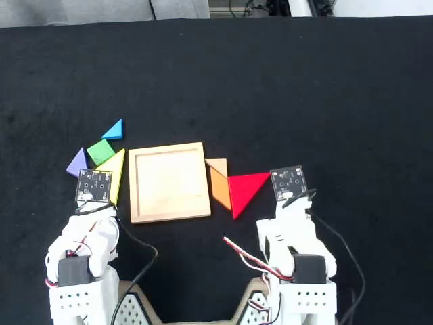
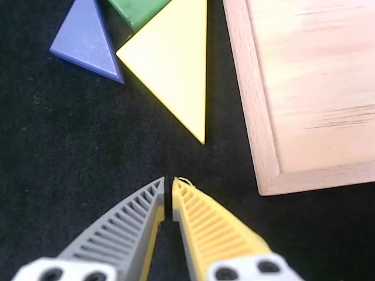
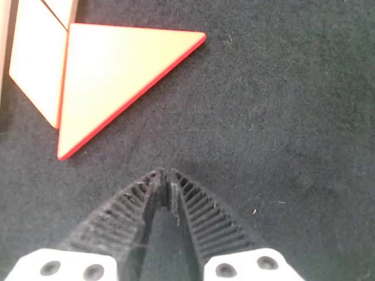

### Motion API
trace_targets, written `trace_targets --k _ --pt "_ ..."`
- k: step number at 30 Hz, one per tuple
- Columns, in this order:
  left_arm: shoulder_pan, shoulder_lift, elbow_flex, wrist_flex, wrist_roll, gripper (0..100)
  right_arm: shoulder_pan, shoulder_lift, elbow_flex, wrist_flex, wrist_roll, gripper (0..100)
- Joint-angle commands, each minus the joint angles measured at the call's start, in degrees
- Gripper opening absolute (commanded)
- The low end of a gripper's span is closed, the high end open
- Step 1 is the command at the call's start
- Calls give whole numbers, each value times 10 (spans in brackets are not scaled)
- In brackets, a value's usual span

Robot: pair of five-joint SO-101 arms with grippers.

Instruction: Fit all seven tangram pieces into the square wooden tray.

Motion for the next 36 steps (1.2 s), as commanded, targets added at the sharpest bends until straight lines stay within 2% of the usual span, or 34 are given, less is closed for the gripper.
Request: trace_targets --k 1,21,32,36 --pt "0 -4 11 2 4 30 -3 -46 0 4 -2 11" --pt "0 -4 11 2 4 30 -3 -46 0 4 -2 11" --pt "77 -4 11 1 4 30 -4 -46 0 4 -3 11" --pt "82 -4 -7 -3 4 30 -4 -46 0 4 -3 11"
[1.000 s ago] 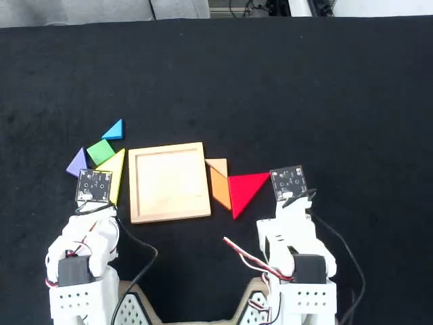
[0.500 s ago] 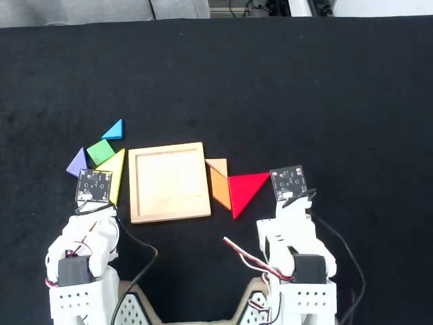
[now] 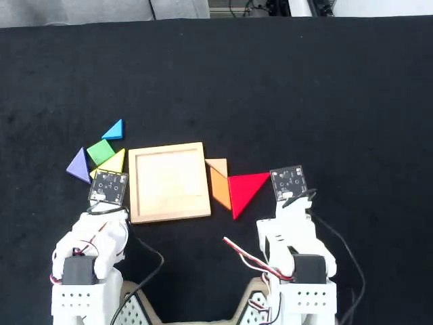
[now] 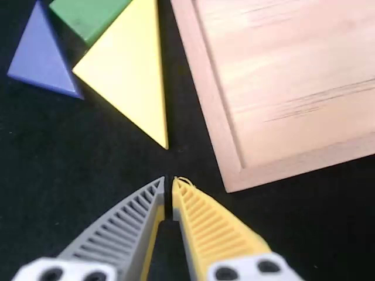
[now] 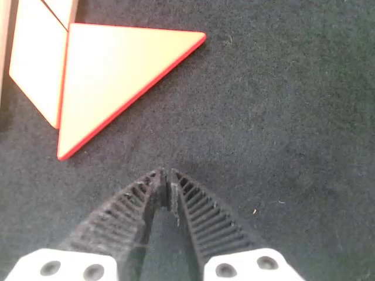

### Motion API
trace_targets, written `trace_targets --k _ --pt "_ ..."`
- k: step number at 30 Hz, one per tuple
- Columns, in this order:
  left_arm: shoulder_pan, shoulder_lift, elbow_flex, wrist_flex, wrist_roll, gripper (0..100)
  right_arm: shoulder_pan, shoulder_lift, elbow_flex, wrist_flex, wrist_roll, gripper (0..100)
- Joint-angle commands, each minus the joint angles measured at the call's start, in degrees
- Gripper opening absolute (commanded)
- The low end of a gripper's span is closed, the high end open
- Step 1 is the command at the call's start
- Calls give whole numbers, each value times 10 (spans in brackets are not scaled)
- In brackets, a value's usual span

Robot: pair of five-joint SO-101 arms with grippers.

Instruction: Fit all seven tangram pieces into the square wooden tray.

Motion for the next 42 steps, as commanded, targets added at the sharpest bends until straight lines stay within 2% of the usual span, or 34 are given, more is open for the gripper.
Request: trace_targets --k 1,5,8,12,15,18,23,27,31,36,39,42 --pt "10 -4 -22 -3 3 30 -4 -46 0 3 -3 11" --pt "10 -4 -80 -3 1 30 -5 -46 0 -11 1 11" --pt "10 -4 -101 -9 0 30 -4 -46 0 -77 2 11" --pt "14 -4 -66 -128 -9 30 -1 -46 0 -190 4 12" --pt "10 -4 -6 -207 -69 30 -4 -46 0 -236 56 12" --pt "10 -4 7 -215 -92 30 -4 -46 -1 -249 143 12" --pt "10 -4 -3 -247 -92 30 0 -43 -16 -268 150 12" --pt "9 -4 8 -254 -92 30 -6 -42 -54 -243 152 12" --pt "-27 -4 8 -256 -91 30 -40 -22 -90 -229 198 12" --pt "-44 -4 10 -256 -85 30 -47 134 -177 -257 196 12" --pt "-43 -4 11 -255 -45 30 -47 292 -300 -255 146 12" --pt "-48 -4 11 -254 -33 30 -51 470 -440 -207 112 12"
